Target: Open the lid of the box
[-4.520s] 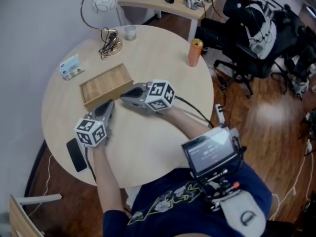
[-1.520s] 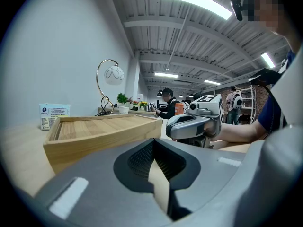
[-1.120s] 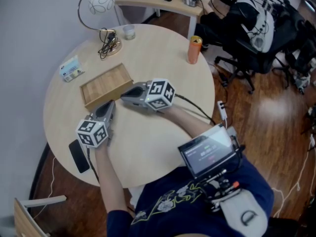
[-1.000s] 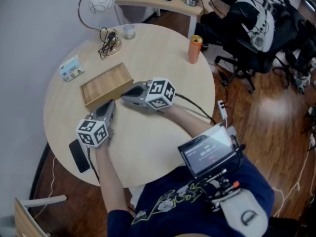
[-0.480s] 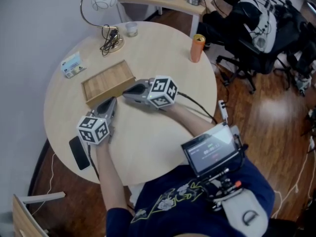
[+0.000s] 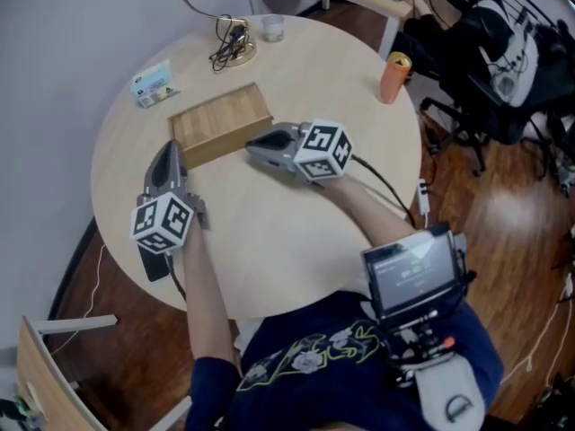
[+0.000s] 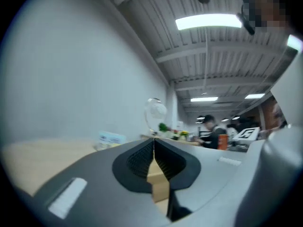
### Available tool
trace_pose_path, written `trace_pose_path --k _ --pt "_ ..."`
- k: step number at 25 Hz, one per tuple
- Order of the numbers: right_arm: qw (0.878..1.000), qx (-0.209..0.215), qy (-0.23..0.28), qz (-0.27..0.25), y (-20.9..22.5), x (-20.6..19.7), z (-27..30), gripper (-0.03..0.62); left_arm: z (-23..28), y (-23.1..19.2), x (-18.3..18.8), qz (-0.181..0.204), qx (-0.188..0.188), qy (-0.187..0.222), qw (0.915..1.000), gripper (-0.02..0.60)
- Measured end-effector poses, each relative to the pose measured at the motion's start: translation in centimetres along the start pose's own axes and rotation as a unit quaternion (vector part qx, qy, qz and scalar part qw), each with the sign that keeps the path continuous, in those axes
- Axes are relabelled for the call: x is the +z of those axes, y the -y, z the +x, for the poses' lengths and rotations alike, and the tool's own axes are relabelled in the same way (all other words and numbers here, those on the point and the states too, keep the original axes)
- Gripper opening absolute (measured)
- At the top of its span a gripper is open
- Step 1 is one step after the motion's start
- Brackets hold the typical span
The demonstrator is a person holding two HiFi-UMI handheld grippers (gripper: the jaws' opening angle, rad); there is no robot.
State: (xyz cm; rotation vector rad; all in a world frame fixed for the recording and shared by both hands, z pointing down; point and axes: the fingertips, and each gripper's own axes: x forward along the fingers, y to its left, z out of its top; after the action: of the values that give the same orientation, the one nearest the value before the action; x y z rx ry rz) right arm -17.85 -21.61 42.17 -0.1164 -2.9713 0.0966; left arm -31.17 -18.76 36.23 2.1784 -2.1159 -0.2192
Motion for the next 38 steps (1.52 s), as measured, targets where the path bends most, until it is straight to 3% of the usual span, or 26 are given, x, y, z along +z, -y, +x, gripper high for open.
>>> trace_pose_path --k 1,2,3,5,6,10,11,12,13,14,17,19,21,24,25,26,27,30,34,38 --pt "1.000 0.001 -0.001 -0.001 -0.1 -0.1 0.2 0.014 -0.4 -2.6 0.6 0.006 0.049 -0.005 0.9988 0.013" --pt "1.000 0.002 -0.002 -0.003 -0.2 -0.1 0.3 0.014 -0.2 -4.7 0.5 -0.008 0.068 -0.027 0.9973 0.137" --pt "1.000 0.003 -0.003 -0.005 -0.2 -0.1 0.4 0.014 0.5 -5.9 0.0 -0.044 0.059 -0.058 0.9956 0.265" --pt "1.000 0.005 -0.004 -0.007 -0.3 -0.1 0.3 0.014 2.3 -6.8 -1.6 -0.136 0.021 -0.115 0.9839 0.290" --pt "1.000 0.006 -0.005 -0.008 -0.3 -0.1 0.3 0.014 2.9 -7.2 -2.4 -0.160 0.018 -0.140 0.9770 0.290" --pt "1.000 0.005 -0.009 -0.005 -0.4 0.0 0.2 0.014 4.4 -7.7 -5.6 -0.178 0.023 -0.229 0.9568 0.287" --pt "1.000 0.005 -0.009 -0.005 -0.5 -0.1 0.4 0.014 4.5 -7.4 -6.0 -0.205 0.015 -0.230 0.9513 0.277" --pt "1.000 0.003 -0.008 -0.006 -0.5 -0.1 0.5 0.014 4.5 -7.2 -6.2 -0.234 0.009 -0.222 0.9463 0.211" --pt "1.000 -0.006 -0.007 -0.011 -0.4 -0.2 0.6 0.014 4.5 -7.1 -6.1 -0.254 0.008 -0.212 0.9435 0.161" --pt "0.999 -0.025 -0.007 -0.021 0.0 -0.1 0.3 0.014 4.4 -7.0 -6.0 -0.261 0.012 -0.204 0.9435 0.155" --pt "0.989 -0.141 0.006 -0.045 3.6 0.7 -2.6 0.014 4.3 -6.6 -5.8 -0.256 0.025 -0.193 0.9469 0.141" --pt "0.976 -0.213 0.051 0.011 6.9 1.4 -5.5 0.014 4.0 -6.3 -5.7 -0.251 0.030 -0.193 0.9481 0.130" --pt "0.959 -0.242 0.090 0.117 10.4 0.9 -7.3 0.014 3.9 -6.0 -5.6 -0.245 0.034 -0.192 0.9496 0.129" --pt "0.945 -0.200 0.090 0.244 12.9 0.2 -6.1 0.014 3.7 -5.8 -5.6 -0.246 0.041 -0.189 0.9497 0.127" --pt "0.944 -0.166 0.082 0.274 12.7 0.2 -5.0 0.148 3.6 -5.8 -5.6 -0.247 0.043 -0.189 0.9494 0.127" --pt "0.941 -0.134 0.075 0.303 12.3 0.4 -3.9 0.218 3.6 -5.7 -5.6 -0.248 0.044 -0.189 0.9492 0.127" --pt "0.936 -0.114 0.069 0.326 12.0 0.5 -3.0 0.227 3.7 -5.6 -5.6 -0.246 0.045 -0.189 0.9495 0.127" --pt "0.927 -0.128 0.045 0.350 12.7 0.0 -2.0 0.179 3.8 -5.5 -5.5 -0.242 0.047 -0.187 0.9511 0.127" --pt "0.907 -0.152 0.044 0.389 14.8 -0.8 -4.5 0.118 3.7 -5.9 -5.3 -0.280 0.051 -0.146 0.9475 0.127" --pt "0.865 -0.196 0.117 0.446 18.9 -2.6 -14.3 0.093 4.4 -5.9 -5.0 -0.267 0.068 -0.134 0.9518 0.097"
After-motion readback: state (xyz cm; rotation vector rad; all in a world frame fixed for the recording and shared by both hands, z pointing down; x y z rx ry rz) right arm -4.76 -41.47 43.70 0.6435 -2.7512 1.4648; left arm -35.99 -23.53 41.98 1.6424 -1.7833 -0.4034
